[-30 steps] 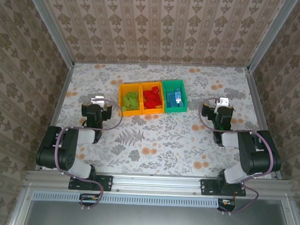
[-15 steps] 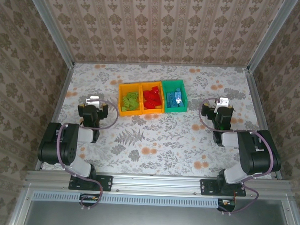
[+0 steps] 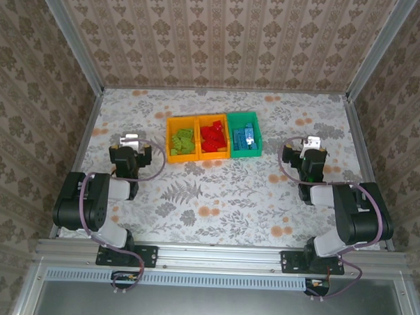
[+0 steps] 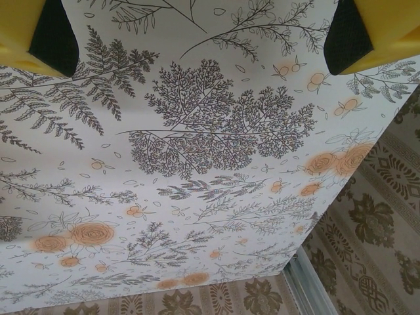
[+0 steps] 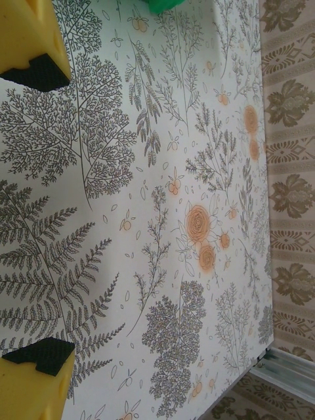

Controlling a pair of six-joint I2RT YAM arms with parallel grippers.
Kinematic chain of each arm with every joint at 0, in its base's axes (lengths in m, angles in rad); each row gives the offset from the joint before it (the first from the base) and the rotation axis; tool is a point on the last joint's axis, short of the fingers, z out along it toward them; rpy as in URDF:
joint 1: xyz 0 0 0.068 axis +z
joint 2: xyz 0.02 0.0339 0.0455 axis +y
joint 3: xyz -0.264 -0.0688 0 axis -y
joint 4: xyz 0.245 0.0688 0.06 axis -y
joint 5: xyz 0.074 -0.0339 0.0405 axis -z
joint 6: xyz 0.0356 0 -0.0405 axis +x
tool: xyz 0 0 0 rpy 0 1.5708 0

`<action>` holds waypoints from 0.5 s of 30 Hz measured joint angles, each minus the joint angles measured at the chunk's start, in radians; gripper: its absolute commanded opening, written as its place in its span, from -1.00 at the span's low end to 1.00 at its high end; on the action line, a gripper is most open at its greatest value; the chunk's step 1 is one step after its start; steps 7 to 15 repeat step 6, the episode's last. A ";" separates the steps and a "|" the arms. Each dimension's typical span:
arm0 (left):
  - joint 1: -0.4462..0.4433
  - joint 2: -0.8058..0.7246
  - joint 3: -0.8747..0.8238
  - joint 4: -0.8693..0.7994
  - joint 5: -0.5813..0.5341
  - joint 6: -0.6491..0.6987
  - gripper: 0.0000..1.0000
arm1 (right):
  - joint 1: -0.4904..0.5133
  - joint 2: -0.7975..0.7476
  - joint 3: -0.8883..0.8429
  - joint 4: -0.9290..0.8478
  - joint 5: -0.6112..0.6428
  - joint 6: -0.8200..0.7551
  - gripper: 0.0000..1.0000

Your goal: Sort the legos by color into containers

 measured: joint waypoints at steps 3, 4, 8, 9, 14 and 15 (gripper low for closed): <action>0.000 0.000 0.000 0.000 0.003 0.000 1.00 | 0.000 0.000 0.000 0.000 0.000 0.000 0.99; 0.000 0.000 0.000 0.000 0.003 0.000 1.00 | 0.000 0.000 0.000 0.000 0.000 0.000 0.99; 0.000 0.000 0.000 0.000 0.003 0.000 1.00 | 0.003 0.000 0.000 0.000 0.000 0.000 0.99; 0.000 0.000 0.000 0.000 0.003 0.000 1.00 | 0.003 0.000 0.000 0.000 0.000 0.000 0.99; 0.000 0.000 0.000 0.000 0.003 0.000 1.00 | 0.003 0.000 0.000 0.000 0.000 0.000 0.99; 0.000 0.000 0.000 0.000 0.003 0.000 1.00 | 0.003 0.000 0.000 0.000 0.000 0.000 0.99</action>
